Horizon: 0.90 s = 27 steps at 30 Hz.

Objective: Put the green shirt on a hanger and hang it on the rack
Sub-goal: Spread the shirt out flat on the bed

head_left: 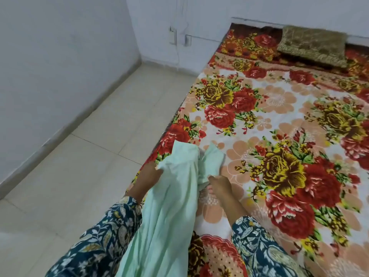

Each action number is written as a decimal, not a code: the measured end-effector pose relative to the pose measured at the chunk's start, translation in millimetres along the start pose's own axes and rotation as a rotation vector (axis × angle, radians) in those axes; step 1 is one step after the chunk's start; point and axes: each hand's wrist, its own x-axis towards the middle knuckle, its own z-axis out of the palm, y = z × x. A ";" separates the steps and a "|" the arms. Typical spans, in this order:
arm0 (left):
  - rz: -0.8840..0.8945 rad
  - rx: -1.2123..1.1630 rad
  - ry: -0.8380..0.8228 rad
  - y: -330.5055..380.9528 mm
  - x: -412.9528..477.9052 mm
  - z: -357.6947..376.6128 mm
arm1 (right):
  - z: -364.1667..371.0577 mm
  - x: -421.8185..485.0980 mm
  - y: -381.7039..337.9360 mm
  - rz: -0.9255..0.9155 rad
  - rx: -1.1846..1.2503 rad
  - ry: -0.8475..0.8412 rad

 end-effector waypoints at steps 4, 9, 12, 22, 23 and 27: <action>-0.058 -0.002 -0.027 1.5 20.6 9.2 | 11.4 23.2 -3.5 0.096 0.021 0.084; -0.095 -0.141 -0.056 2.1 32.9 12.3 | 20.1 37.3 -5.7 0.101 0.206 0.200; -0.179 -0.597 -0.094 0.8 29.4 6.1 | 25.5 27.7 -4.5 0.105 0.506 0.254; -0.304 -0.920 -0.426 21.1 16.4 -33.4 | 15.4 9.0 -10.1 0.335 0.933 -0.173; -0.252 -0.899 -0.393 23.7 15.5 -37.7 | 13.1 5.8 -11.6 0.319 0.904 -0.174; -0.074 -0.858 -0.452 37.0 -7.6 -38.4 | 4.8 -6.7 -18.7 0.214 0.967 -0.158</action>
